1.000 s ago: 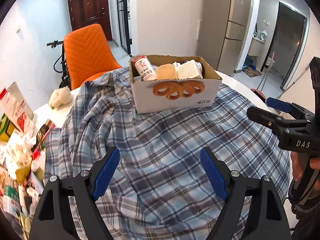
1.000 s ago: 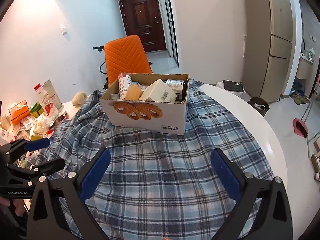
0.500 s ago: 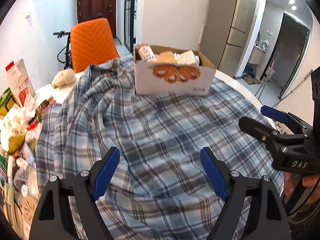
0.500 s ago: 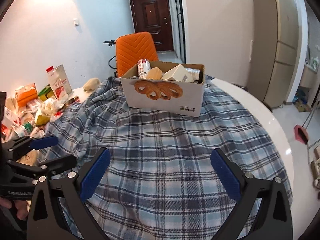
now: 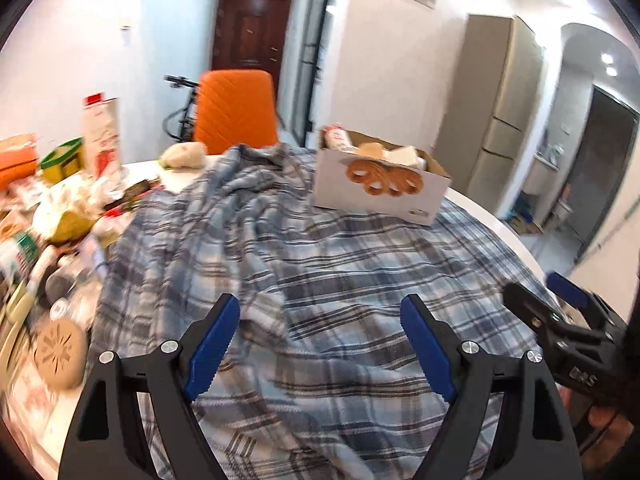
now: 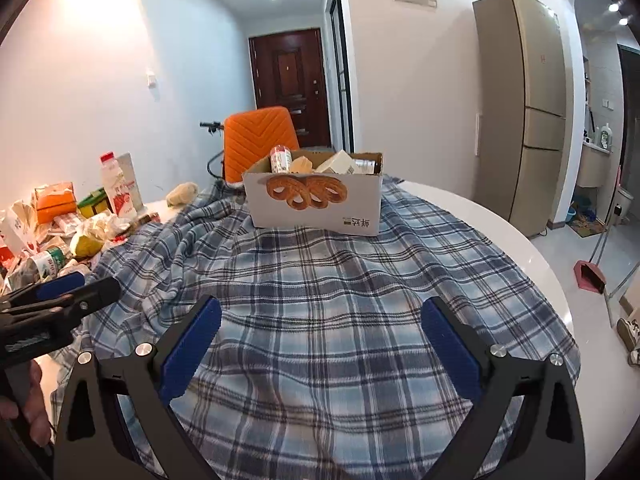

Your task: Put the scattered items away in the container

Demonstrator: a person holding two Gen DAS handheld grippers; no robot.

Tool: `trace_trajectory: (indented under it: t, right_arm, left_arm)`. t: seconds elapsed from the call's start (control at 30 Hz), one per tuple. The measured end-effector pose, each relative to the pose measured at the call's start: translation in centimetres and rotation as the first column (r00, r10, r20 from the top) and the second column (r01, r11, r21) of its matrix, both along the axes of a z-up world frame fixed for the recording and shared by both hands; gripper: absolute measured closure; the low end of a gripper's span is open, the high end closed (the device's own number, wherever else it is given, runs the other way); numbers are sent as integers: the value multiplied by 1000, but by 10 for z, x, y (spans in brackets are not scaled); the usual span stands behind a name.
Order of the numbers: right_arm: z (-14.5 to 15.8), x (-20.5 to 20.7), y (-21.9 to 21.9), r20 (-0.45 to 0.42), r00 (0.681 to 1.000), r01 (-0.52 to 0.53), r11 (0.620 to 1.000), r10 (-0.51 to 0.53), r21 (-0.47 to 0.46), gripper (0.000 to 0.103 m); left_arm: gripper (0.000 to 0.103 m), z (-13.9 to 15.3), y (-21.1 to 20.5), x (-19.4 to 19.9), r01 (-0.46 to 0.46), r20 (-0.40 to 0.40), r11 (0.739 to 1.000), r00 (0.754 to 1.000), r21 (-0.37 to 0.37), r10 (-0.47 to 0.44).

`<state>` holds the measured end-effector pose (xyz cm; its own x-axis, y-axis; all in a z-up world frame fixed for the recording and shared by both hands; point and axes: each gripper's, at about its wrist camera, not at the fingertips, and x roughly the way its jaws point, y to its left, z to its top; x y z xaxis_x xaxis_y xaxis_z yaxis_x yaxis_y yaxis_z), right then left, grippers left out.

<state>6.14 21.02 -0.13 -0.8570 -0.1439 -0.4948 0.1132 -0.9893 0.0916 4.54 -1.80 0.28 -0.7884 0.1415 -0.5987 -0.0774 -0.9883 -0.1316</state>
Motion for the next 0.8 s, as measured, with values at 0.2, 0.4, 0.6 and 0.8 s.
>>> trace_trajectory:
  t: [0.2,0.4,0.6,0.8]
  right_arm:
    - [6,29,-2,-82,996,-22,999,19,-34,3]
    - [9,52,-1,-150,989,0,1000,1,11,3]
    - [-6,57,3,-131,991,30,999,-26,27,3]
    - [-10,54,5,-114,992,52,998,-49,26,3]
  left_arm:
    - [19,1,0,28,-25,-56,999,998,-33,23]
    - [17,10,7,62,-7,-132,1000,991,6,8]
    - [0,9,12,74,31,-180,999,983,31,-25]
    - [0,6,14,74,70,-192,997,980,39,-61]
